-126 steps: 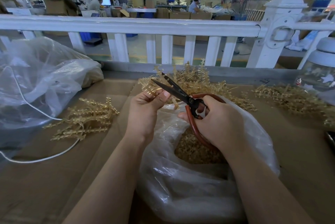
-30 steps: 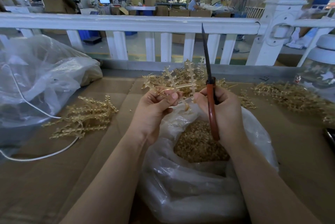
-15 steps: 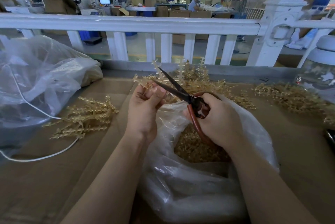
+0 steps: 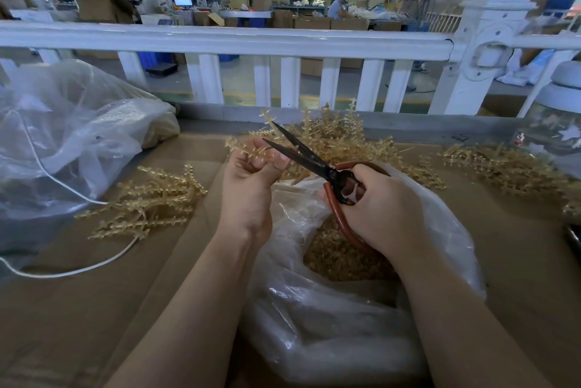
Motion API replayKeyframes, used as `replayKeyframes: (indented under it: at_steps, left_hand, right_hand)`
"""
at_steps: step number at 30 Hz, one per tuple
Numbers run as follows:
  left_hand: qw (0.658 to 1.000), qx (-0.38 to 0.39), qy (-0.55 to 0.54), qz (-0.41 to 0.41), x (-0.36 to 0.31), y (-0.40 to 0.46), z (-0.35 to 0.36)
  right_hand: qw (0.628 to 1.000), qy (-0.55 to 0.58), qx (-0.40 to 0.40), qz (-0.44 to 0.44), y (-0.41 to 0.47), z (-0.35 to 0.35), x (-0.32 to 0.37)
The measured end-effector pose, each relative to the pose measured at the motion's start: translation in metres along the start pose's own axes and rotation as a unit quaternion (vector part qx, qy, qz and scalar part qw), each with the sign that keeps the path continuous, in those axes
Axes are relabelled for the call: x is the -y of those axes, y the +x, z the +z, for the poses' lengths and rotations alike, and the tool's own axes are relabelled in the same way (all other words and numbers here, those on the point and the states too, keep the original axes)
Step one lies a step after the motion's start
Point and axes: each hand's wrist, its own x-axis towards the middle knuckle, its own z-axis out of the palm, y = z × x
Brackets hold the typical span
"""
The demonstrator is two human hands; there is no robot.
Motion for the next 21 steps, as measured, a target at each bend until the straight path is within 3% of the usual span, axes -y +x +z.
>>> replayKeyframes:
  at_steps: [7, 21]
  left_hand:
    - [1.000, 0.016, 0.001, 0.005, 0.0003, 0.0002, -0.0009]
    - [0.999, 0.028, -0.022, 0.029, -0.0006, -0.0001, -0.0023]
  right_hand:
    - [0.998, 0.058, 0.015, -0.005, -0.0020, -0.0034, 0.0029]
    - [0.997, 0.061, 0.049, 0.011, -0.0006, -0.0054, 0.0039]
